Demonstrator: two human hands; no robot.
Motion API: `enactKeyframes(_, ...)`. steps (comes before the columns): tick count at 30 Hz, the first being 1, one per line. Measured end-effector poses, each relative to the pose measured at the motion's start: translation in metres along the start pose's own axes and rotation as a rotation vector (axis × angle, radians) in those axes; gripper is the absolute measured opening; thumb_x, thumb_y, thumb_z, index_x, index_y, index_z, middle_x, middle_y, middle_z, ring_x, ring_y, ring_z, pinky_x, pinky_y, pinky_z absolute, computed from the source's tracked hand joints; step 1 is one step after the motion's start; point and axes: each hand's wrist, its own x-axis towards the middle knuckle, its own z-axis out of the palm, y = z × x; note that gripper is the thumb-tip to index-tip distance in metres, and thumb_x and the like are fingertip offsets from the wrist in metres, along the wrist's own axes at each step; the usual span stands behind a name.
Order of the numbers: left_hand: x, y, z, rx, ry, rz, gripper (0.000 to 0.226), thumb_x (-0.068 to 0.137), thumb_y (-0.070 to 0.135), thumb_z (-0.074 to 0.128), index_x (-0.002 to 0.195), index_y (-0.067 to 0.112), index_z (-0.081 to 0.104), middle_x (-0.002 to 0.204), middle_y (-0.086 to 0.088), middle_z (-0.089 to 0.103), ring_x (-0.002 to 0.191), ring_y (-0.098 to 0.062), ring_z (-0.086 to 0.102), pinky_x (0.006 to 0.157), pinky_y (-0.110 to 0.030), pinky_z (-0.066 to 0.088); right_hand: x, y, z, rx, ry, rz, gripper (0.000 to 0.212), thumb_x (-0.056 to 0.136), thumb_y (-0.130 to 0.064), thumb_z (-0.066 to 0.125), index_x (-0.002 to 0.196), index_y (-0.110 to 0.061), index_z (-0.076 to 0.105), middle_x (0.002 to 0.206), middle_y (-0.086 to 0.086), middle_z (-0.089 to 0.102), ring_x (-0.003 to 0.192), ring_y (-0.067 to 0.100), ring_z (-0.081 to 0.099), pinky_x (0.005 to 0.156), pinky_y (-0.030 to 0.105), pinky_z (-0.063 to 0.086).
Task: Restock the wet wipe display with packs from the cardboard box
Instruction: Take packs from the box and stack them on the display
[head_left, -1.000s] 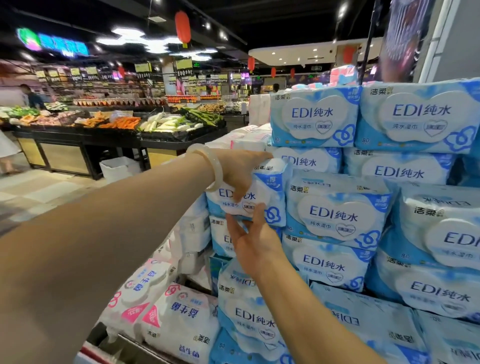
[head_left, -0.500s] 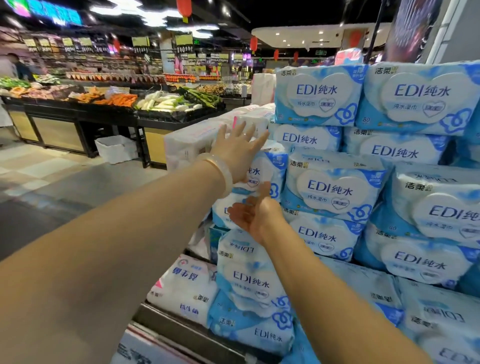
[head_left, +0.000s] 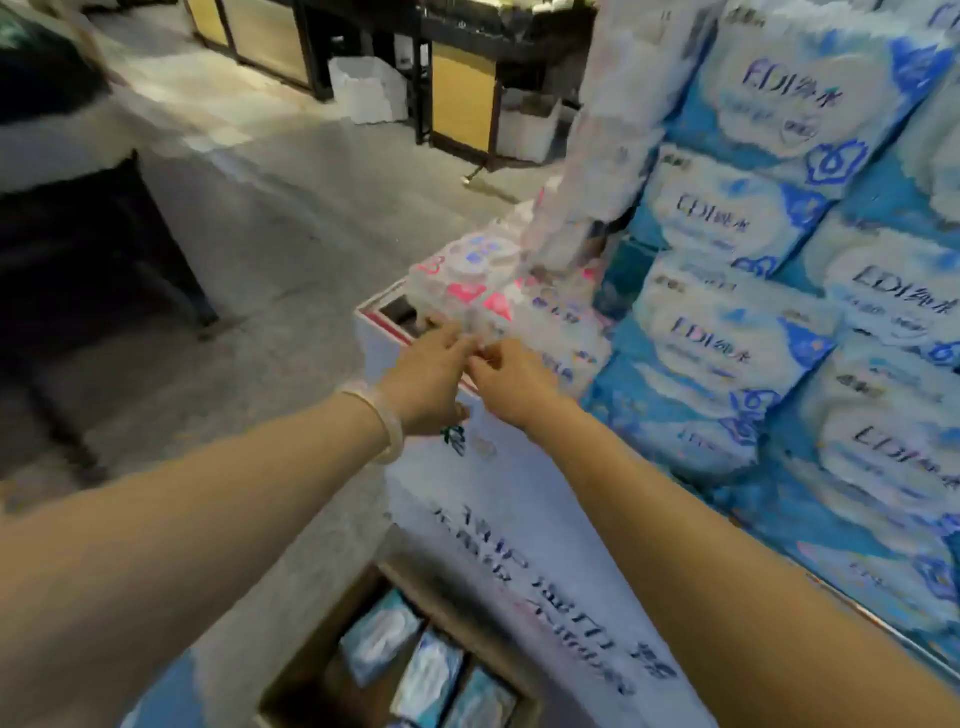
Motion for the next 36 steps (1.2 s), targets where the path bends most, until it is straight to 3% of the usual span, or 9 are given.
enactKeyframes(4, -0.047, -0.062, 0.068, -0.057, -0.227, -0.215, 0.079, 0.084, 0.029, 0.066, 0.147, 0.012, 0.023, 0.154, -0.014, 0.023, 0.141, -0.03, 0.025, 0.113, -0.038, 0.027, -0.011, 0.032, 0.091, -0.033, -0.285, 0.109, 0.023, 0.099, -0.031, 0.044, 0.109, -0.013, 0.055, 0.101, 0.01, 0.057, 0.083, 0.024, 0.052, 0.061, 0.026, 0.038)
enactKeyframes(8, -0.084, -0.115, 0.151, -0.159, -0.352, -0.397, 0.075, 0.082, 0.029, 0.065, 0.145, 0.01, 0.028, 0.145, -0.017, 0.038, 0.133, -0.033, 0.038, 0.108, -0.04, 0.036, -0.012, 0.087, 0.176, -0.066, -0.345, 0.196, 0.03, 0.093, -0.023, 0.052, 0.067, -0.012, 0.045, 0.066, 0.003, 0.041, 0.074, 0.017, 0.043, 0.064, 0.027, 0.027)
enactKeyframes(13, -0.125, -0.165, 0.254, -0.266, -0.488, -0.572, 0.067, 0.084, 0.027, 0.066, 0.14, 0.007, 0.036, 0.141, -0.016, 0.043, 0.129, -0.029, 0.042, 0.101, -0.029, 0.033, -0.009, 0.167, 0.259, -0.091, -0.447, 0.351, 0.031, 0.095, -0.028, 0.052, 0.108, -0.001, 0.061, 0.106, 0.018, 0.062, 0.106, 0.029, 0.058, 0.083, 0.032, 0.041)
enactKeyframes(17, -0.154, -0.202, 0.343, -0.352, -0.569, -0.73, 0.072, 0.083, 0.028, 0.067, 0.143, 0.01, 0.032, 0.145, -0.015, 0.038, 0.134, -0.03, 0.038, 0.109, -0.031, 0.032, -0.004, 0.243, 0.334, -0.08, -0.504, 0.457, 0.022, 0.093, -0.028, 0.055, 0.079, -0.011, 0.056, 0.077, 0.005, 0.055, 0.087, 0.021, 0.052, 0.075, 0.032, 0.038)
enactKeyframes(21, -0.178, -0.232, 0.43, -0.42, -0.642, -0.858, 0.075, 0.084, 0.03, 0.067, 0.145, 0.009, 0.029, 0.148, -0.013, 0.036, 0.136, -0.029, 0.038, 0.112, -0.035, 0.033, -0.004, 0.309, 0.401, -0.109, -0.591, 0.559, 0.026, 0.095, -0.031, 0.051, 0.112, -0.013, 0.058, 0.108, 0.004, 0.06, 0.112, 0.023, 0.053, 0.085, 0.025, 0.037)
enactKeyframes(24, -0.188, -0.256, 0.493, -0.464, -0.655, -0.953, 0.074, 0.085, 0.032, 0.066, 0.144, 0.009, 0.029, 0.148, -0.012, 0.035, 0.133, -0.028, 0.041, 0.108, -0.034, 0.036, 0.003, 0.353, 0.451, -0.092, -0.611, 0.659, 0.052, 0.095, -0.033, 0.051, 0.137, -0.006, 0.042, 0.138, 0.013, 0.049, 0.125, 0.03, 0.049, 0.105, 0.037, 0.04)
enactKeyframes(27, -0.189, -0.28, 0.549, -0.422, -0.654, -0.962, 0.077, 0.085, 0.037, 0.065, 0.145, 0.009, 0.026, 0.152, -0.012, 0.028, 0.139, -0.028, 0.032, 0.111, -0.035, 0.031, 0.02, 0.395, 0.498, 0.005, -0.542, 0.735, 0.061, 0.091, -0.036, 0.057, 0.141, -0.006, 0.037, 0.142, 0.012, 0.046, 0.127, 0.029, 0.048, 0.108, 0.043, 0.039)
enactKeyframes(32, -0.152, -0.32, 0.629, -0.298, -0.579, -0.711, 0.09, 0.082, 0.041, 0.065, 0.149, 0.008, 0.015, 0.156, -0.014, 0.017, 0.143, -0.031, 0.02, 0.117, -0.036, 0.018, 0.056, 0.449, 0.58, 0.274, -0.439, 0.903, 0.065, 0.09, -0.038, 0.059, 0.142, -0.008, 0.035, 0.141, 0.009, 0.047, 0.123, 0.026, 0.051, 0.103, 0.033, 0.042)
enactKeyframes(36, -0.111, -0.357, 0.684, -0.373, -0.564, -0.683, 0.1, 0.076, 0.046, 0.07, 0.15, 0.009, 0.015, 0.152, -0.015, 0.025, 0.139, -0.031, 0.029, 0.116, -0.036, 0.024, 0.078, 0.473, 0.629, 0.732, -0.453, 1.189, 0.047, 0.094, -0.042, 0.051, 0.13, -0.013, 0.05, 0.128, 0.005, 0.059, 0.105, 0.021, 0.059, 0.08, 0.029, 0.05)
